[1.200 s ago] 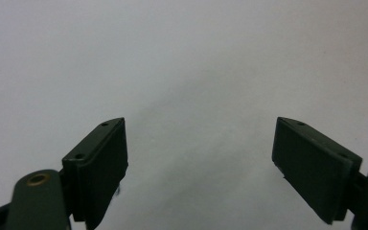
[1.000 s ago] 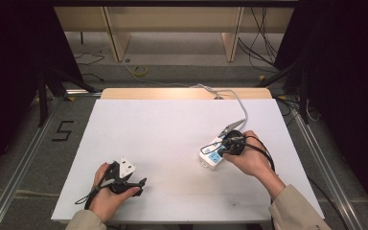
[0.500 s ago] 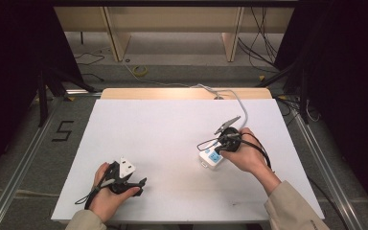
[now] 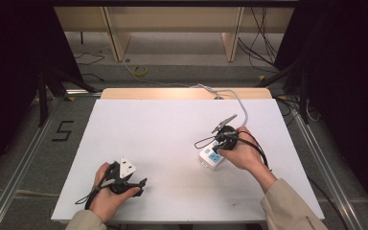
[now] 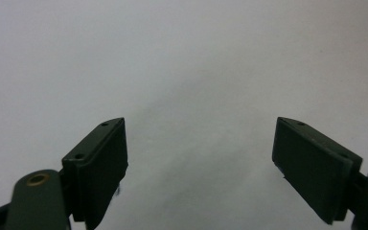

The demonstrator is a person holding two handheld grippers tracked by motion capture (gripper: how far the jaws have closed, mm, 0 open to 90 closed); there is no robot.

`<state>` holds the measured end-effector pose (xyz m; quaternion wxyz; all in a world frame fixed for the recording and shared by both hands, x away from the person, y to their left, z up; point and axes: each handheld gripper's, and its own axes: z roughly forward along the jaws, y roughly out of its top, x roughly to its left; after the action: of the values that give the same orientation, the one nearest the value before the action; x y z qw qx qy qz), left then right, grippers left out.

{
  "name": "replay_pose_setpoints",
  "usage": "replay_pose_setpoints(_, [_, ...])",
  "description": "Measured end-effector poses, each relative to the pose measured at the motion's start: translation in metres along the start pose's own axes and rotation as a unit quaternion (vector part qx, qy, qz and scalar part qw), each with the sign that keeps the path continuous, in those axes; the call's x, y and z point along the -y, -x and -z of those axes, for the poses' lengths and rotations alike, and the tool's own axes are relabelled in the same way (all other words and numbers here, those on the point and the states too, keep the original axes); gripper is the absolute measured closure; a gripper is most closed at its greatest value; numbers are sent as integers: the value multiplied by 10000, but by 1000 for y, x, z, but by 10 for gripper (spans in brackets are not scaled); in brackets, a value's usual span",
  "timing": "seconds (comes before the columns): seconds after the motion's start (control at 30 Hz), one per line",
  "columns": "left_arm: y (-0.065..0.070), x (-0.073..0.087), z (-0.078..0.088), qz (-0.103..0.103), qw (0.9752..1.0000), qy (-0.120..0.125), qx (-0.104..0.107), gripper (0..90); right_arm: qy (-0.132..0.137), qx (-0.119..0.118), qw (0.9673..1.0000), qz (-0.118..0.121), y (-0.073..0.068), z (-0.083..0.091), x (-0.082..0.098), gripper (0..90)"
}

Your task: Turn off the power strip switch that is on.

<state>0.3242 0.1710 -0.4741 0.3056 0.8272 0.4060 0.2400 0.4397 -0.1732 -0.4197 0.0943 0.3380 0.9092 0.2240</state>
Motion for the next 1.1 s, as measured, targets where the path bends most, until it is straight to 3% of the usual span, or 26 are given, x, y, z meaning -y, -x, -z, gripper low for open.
replay_pose_setpoints(1.1, [1, 0, 0, 2, 10000, 20, 16, 197, -83, -13, 10000, -44, 2, -13, -16, 900])
